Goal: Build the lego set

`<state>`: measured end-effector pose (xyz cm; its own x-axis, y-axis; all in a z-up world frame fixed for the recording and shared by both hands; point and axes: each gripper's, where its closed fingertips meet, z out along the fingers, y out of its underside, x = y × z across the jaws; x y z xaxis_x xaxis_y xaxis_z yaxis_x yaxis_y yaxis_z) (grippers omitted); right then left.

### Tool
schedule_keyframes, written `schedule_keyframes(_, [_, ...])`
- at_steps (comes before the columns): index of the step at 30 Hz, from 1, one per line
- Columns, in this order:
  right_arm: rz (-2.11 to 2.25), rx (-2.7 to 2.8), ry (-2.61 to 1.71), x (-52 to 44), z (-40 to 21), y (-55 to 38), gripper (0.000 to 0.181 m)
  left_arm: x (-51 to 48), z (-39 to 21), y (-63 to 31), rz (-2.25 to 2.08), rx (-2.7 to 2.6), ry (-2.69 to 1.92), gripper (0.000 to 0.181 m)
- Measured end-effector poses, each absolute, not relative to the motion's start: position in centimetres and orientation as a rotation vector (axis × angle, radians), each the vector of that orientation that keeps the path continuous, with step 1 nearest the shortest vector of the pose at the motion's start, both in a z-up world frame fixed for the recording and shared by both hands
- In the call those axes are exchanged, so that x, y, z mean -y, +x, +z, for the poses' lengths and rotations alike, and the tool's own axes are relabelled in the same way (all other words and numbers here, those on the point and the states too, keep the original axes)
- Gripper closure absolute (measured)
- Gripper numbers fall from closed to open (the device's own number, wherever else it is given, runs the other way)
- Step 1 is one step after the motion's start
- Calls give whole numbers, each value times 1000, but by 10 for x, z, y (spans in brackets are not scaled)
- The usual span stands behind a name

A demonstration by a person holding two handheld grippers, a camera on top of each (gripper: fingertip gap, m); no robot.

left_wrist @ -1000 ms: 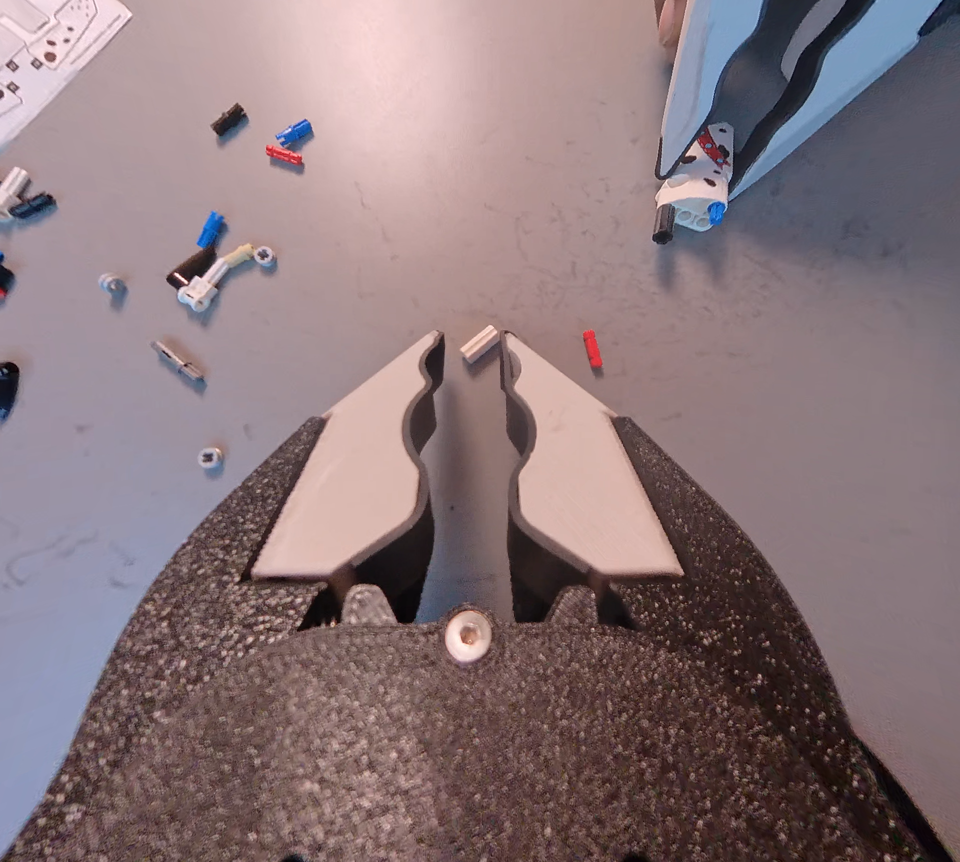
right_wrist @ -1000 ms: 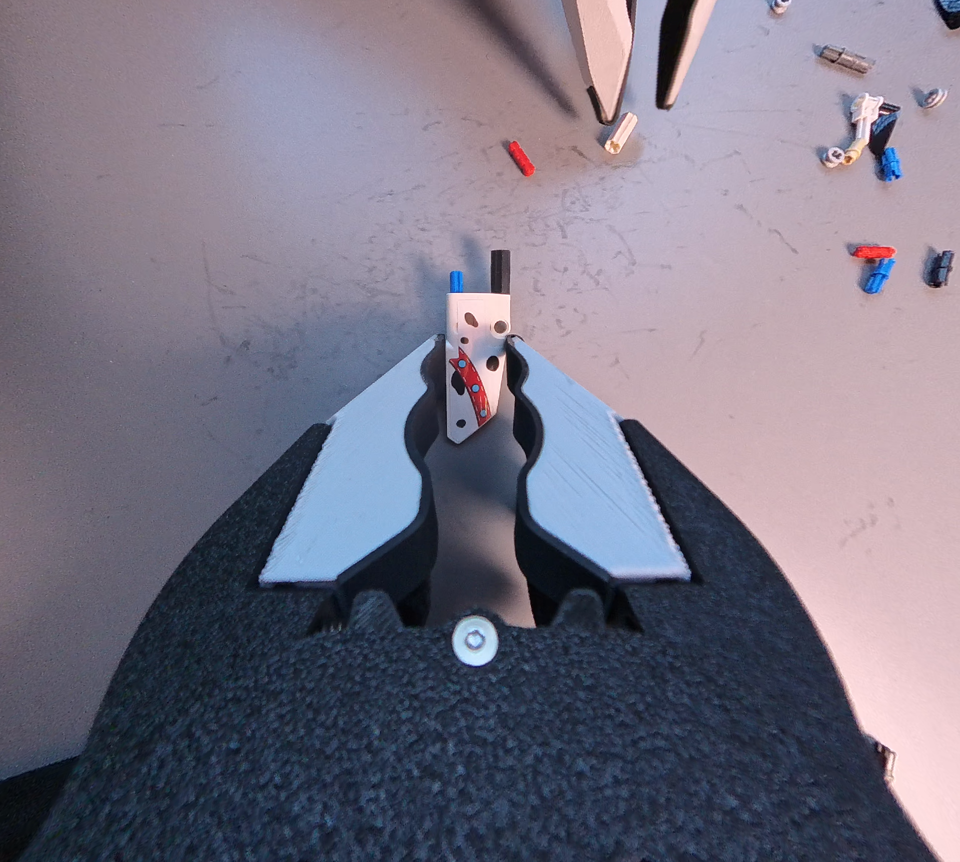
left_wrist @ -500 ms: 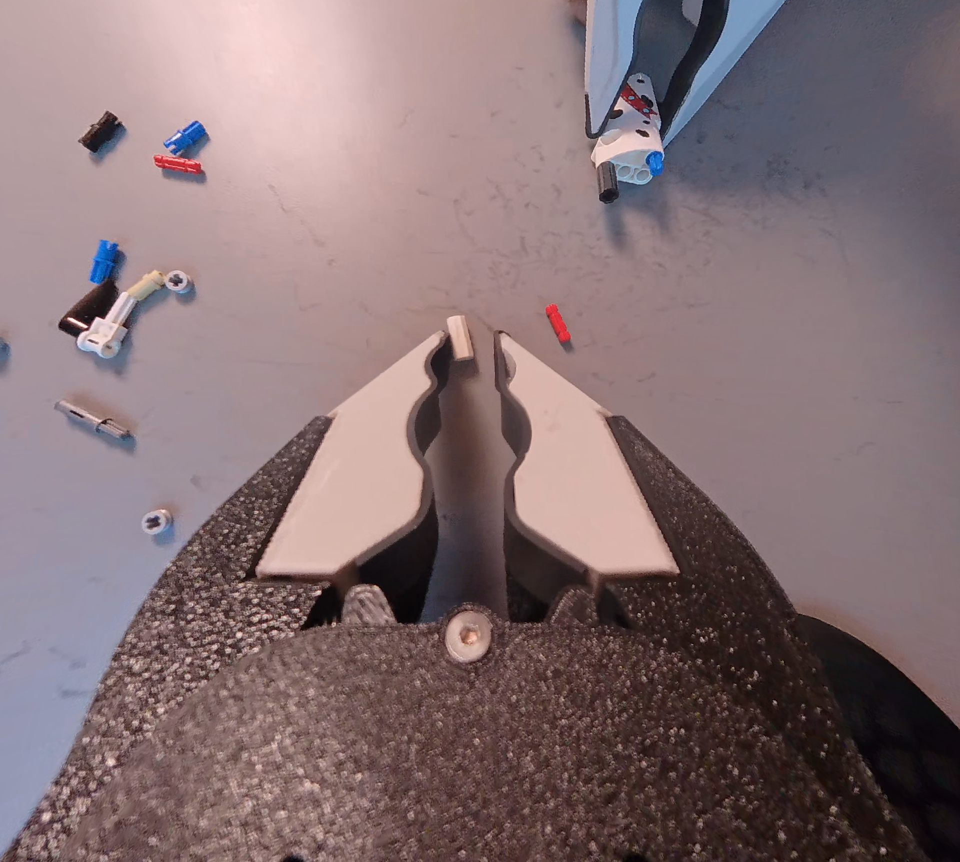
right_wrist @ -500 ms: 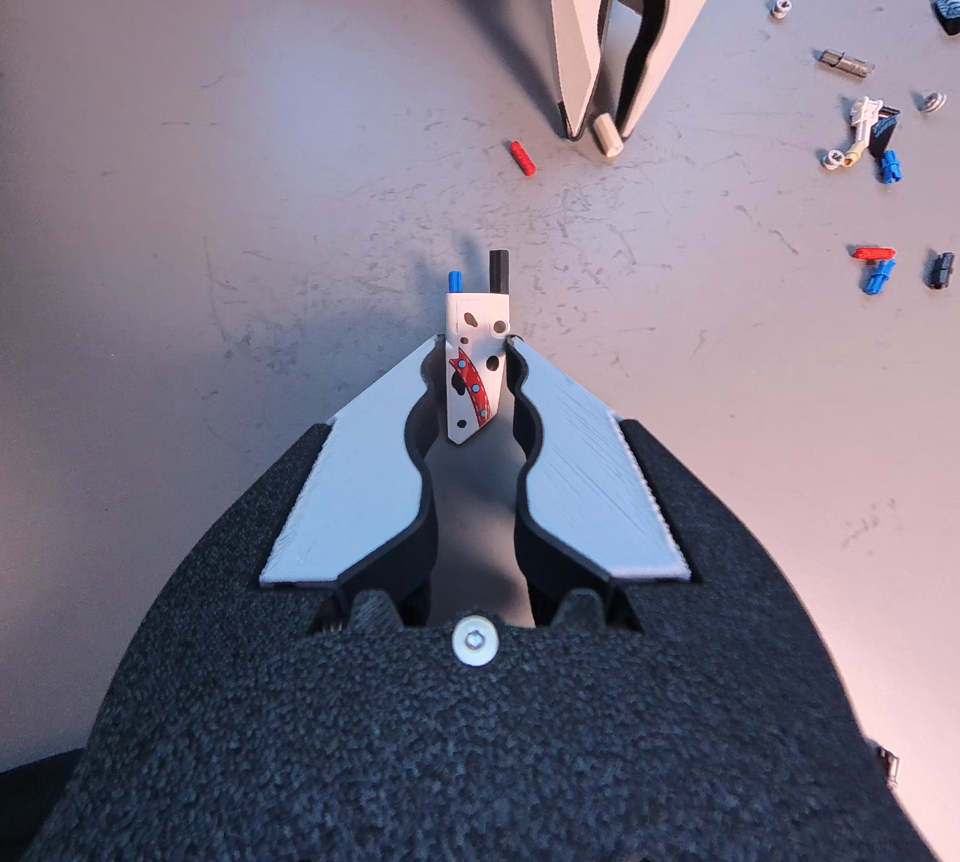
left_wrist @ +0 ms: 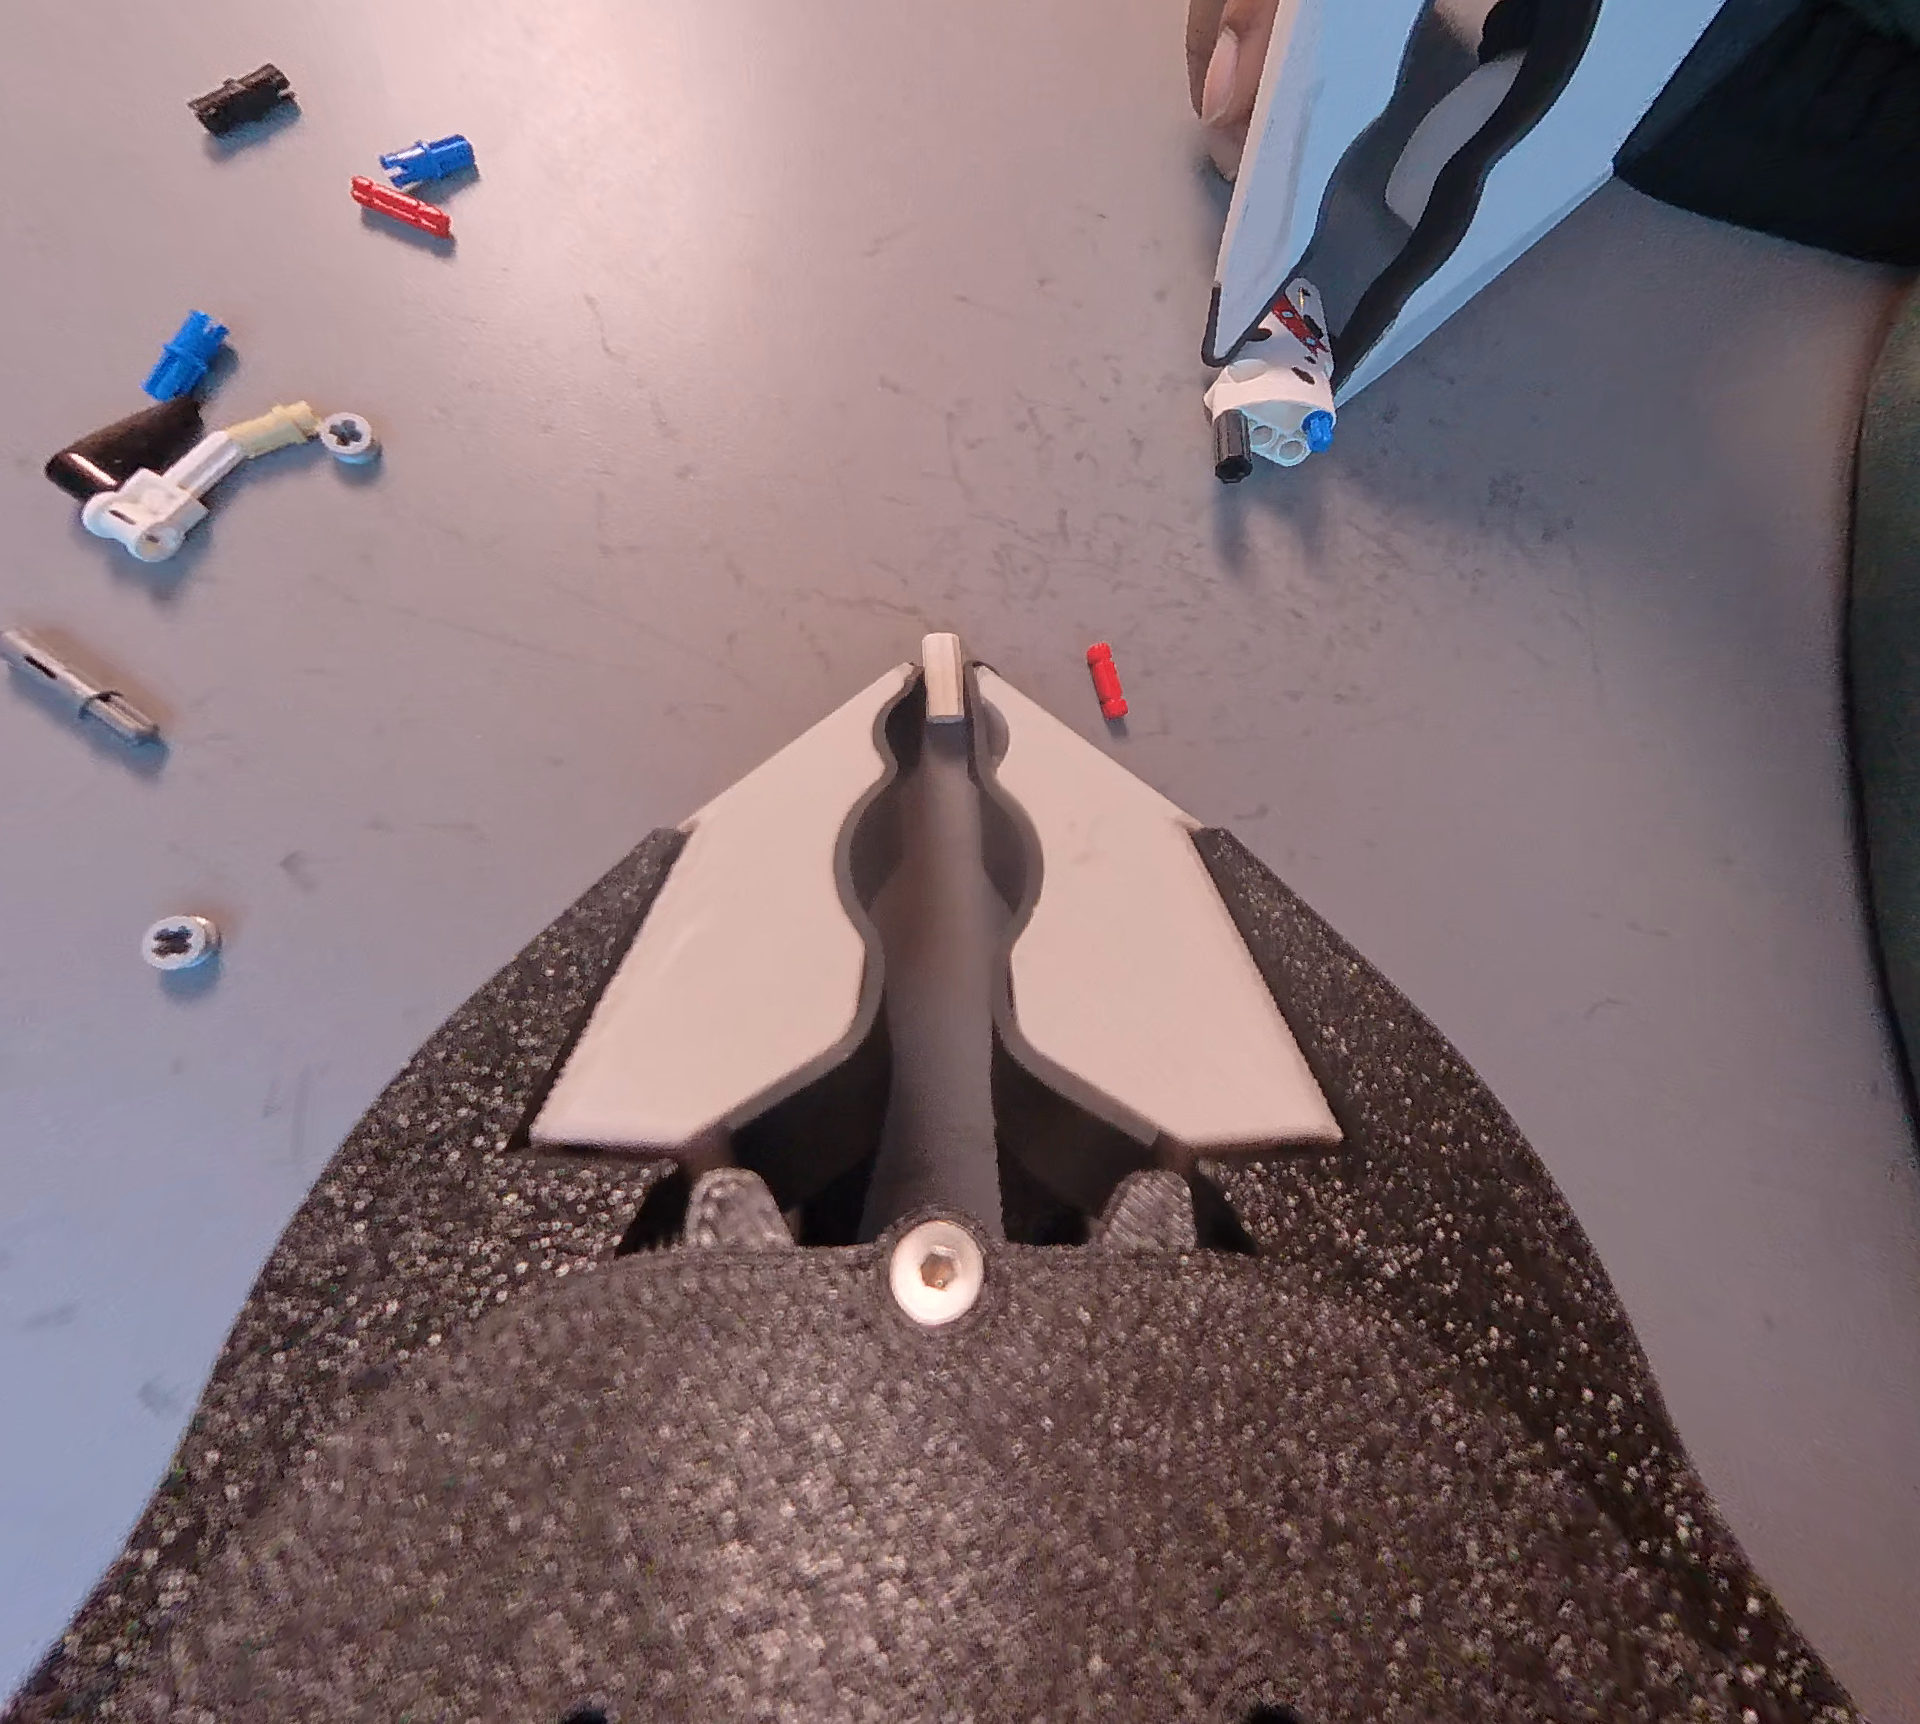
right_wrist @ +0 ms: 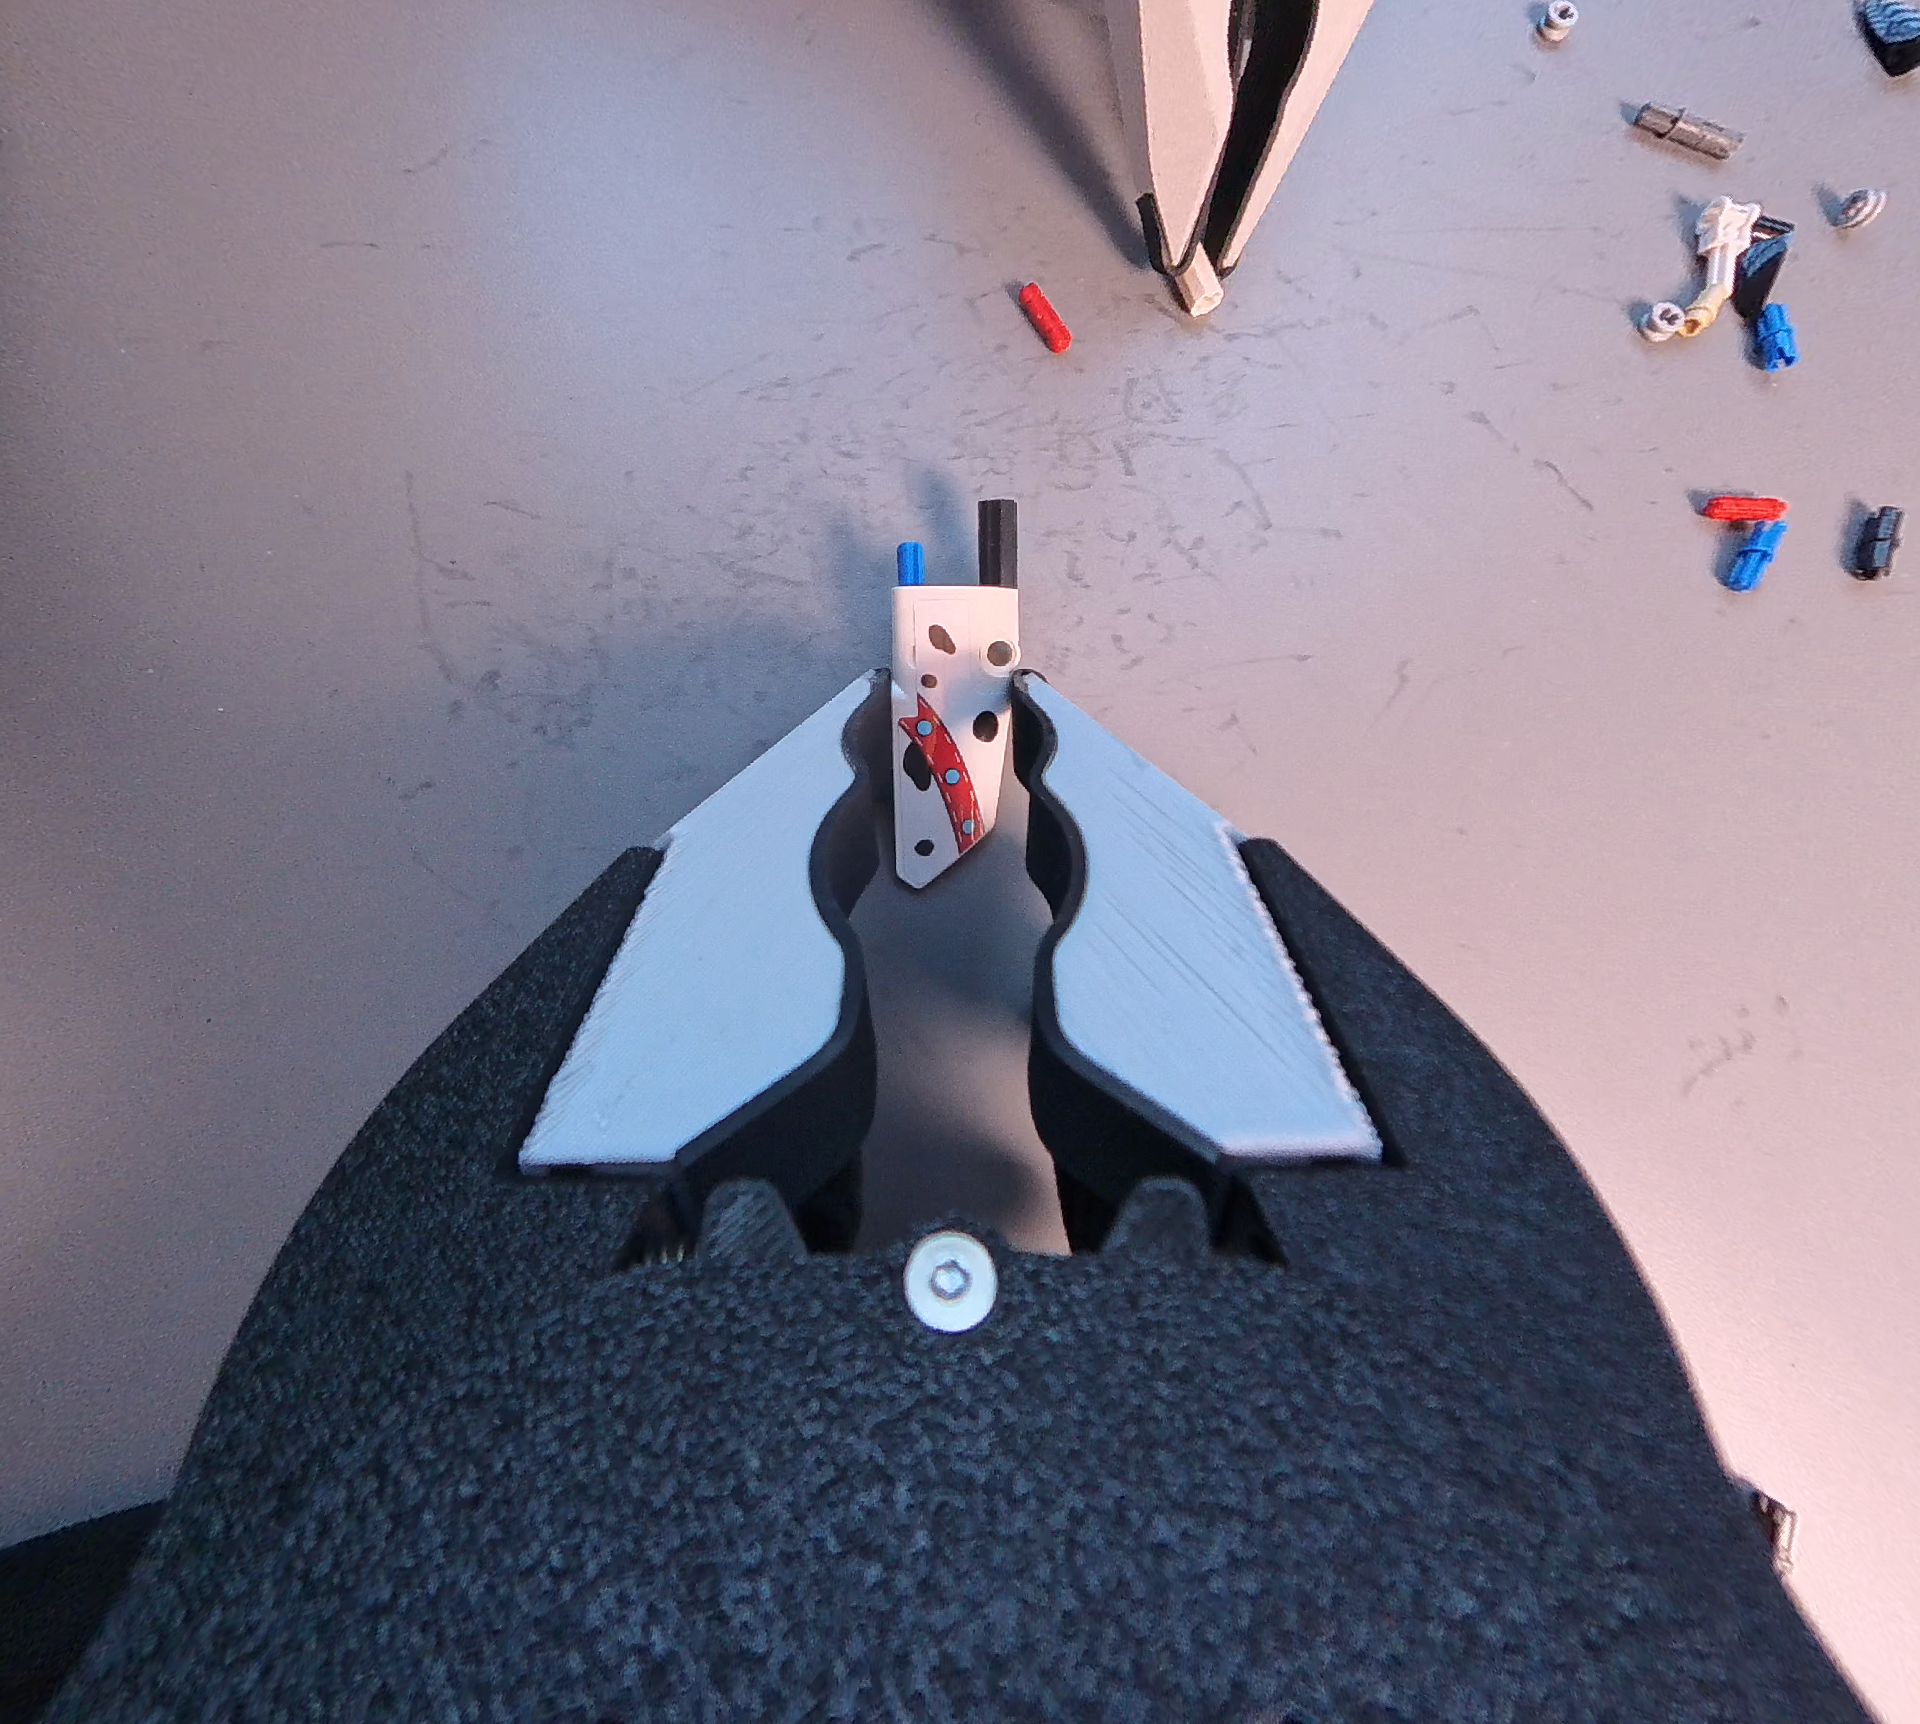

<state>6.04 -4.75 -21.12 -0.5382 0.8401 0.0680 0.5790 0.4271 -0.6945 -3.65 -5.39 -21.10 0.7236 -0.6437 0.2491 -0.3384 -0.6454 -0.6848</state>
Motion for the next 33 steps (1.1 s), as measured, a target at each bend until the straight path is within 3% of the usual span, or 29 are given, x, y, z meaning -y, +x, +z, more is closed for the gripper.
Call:
schedule_keyframes(14, [876,2276,-1202,47,-211,61,159,59,-213,-36,-117,-1115,-2131,175])
schedule_keyframes(25, [877,2275,-1202,47,-211,61,159,67,-207,-33,-436,-882,-2214,167])
schedule_keyframes(33, [878,2274,-1201,47,-211,61,159,65,-214,-33,-421,-911,-2217,172])
